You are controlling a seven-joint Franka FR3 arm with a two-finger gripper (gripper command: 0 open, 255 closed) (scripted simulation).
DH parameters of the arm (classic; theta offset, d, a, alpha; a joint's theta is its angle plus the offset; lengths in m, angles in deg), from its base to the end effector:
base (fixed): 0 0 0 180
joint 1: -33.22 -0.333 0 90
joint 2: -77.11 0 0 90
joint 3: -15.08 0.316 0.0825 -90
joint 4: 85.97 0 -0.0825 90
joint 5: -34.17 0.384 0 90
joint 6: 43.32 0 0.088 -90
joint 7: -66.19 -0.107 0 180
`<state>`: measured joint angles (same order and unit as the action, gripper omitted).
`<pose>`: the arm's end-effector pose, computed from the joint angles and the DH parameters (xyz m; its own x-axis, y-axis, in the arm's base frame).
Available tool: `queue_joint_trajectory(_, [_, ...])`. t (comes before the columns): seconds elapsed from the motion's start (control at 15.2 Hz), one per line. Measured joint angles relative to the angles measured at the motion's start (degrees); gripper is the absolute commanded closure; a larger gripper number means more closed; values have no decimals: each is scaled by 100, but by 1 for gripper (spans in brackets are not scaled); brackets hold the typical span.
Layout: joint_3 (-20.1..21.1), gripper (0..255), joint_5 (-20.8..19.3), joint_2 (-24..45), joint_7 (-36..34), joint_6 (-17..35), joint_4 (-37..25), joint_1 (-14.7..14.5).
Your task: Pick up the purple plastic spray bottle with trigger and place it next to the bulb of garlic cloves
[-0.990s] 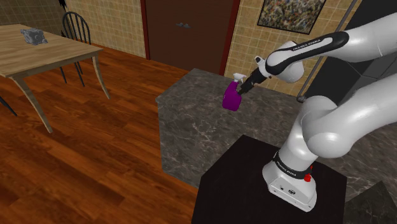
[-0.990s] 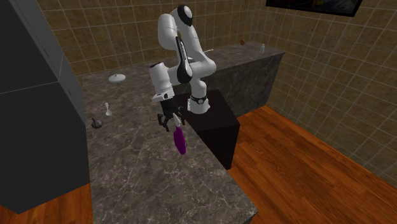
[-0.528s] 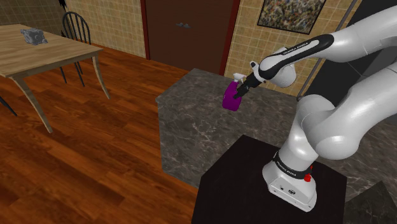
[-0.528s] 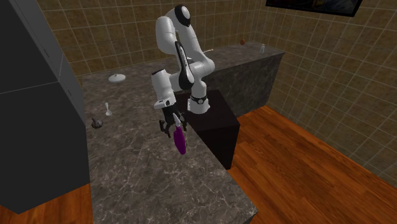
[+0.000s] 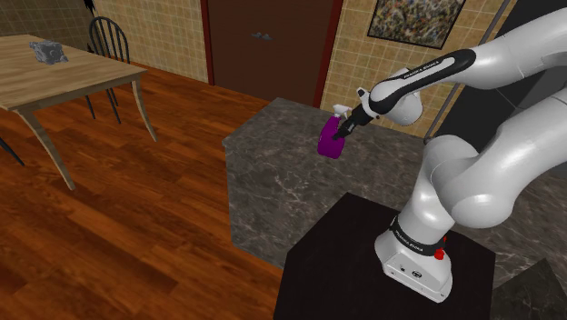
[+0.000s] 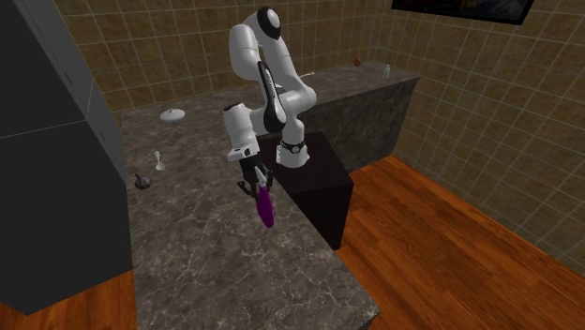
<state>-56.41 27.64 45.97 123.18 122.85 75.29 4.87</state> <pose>0.3209 -0.2343 0.2958 0.8063 0.2733 0.5245 0.3192 -0.9477 0.0030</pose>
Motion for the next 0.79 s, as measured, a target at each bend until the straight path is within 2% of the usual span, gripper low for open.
queue_joint_trajectory(0.53, [0, 255, 0, -1, 0, 1, -1, 0])
queue_joint_trajectory(0.79, [458, 255, -95, -148, -170, -311, -39, 429])
